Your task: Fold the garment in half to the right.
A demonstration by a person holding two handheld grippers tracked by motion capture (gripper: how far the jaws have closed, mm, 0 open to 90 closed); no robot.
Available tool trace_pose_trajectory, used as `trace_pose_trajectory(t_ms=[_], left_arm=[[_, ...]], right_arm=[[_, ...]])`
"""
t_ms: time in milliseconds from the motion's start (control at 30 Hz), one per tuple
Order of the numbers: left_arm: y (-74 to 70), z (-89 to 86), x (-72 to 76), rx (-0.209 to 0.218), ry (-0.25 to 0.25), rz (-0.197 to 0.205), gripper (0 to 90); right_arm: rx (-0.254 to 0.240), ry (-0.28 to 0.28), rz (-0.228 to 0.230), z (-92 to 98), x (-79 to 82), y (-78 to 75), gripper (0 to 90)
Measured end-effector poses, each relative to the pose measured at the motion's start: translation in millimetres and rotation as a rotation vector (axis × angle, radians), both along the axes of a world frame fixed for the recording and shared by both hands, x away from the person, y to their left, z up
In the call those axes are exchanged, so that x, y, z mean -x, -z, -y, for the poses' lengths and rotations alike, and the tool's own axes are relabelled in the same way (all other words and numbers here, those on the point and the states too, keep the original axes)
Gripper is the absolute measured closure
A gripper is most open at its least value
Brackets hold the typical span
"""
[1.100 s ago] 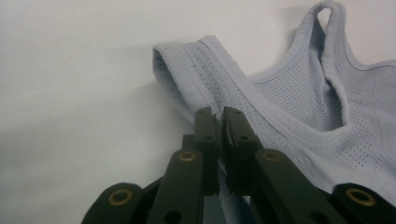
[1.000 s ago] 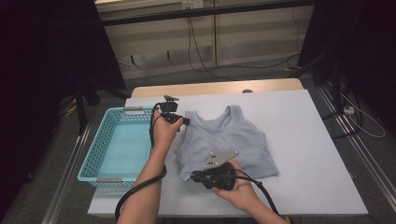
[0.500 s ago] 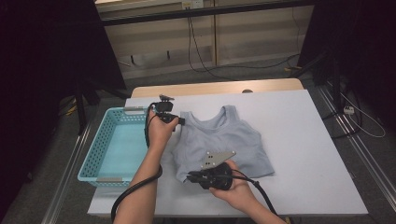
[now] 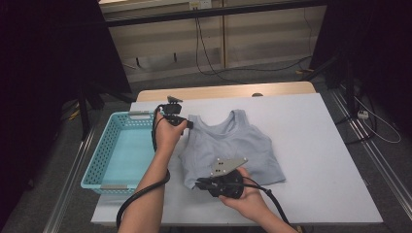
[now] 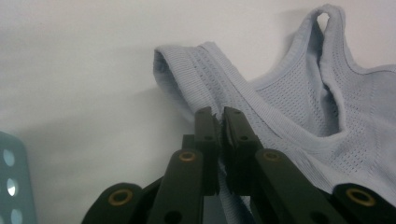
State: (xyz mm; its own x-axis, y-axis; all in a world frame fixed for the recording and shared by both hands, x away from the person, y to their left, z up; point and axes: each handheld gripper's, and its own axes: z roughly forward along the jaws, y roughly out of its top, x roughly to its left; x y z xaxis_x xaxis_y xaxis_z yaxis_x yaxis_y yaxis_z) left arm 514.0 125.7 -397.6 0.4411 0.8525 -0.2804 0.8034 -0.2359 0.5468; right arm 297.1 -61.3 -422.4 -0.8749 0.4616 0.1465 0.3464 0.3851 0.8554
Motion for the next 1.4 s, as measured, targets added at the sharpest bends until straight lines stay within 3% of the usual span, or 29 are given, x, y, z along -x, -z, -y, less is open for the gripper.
trace_pose_trajectory(t_ms=[1400], left_arm=[[-13.5,-23.3,6.6,-0.028,-0.031,0.010,85.6]], right_arm=[[-0.011,-0.052,0.006,-16.7,-0.2,-3.5,84.2]])
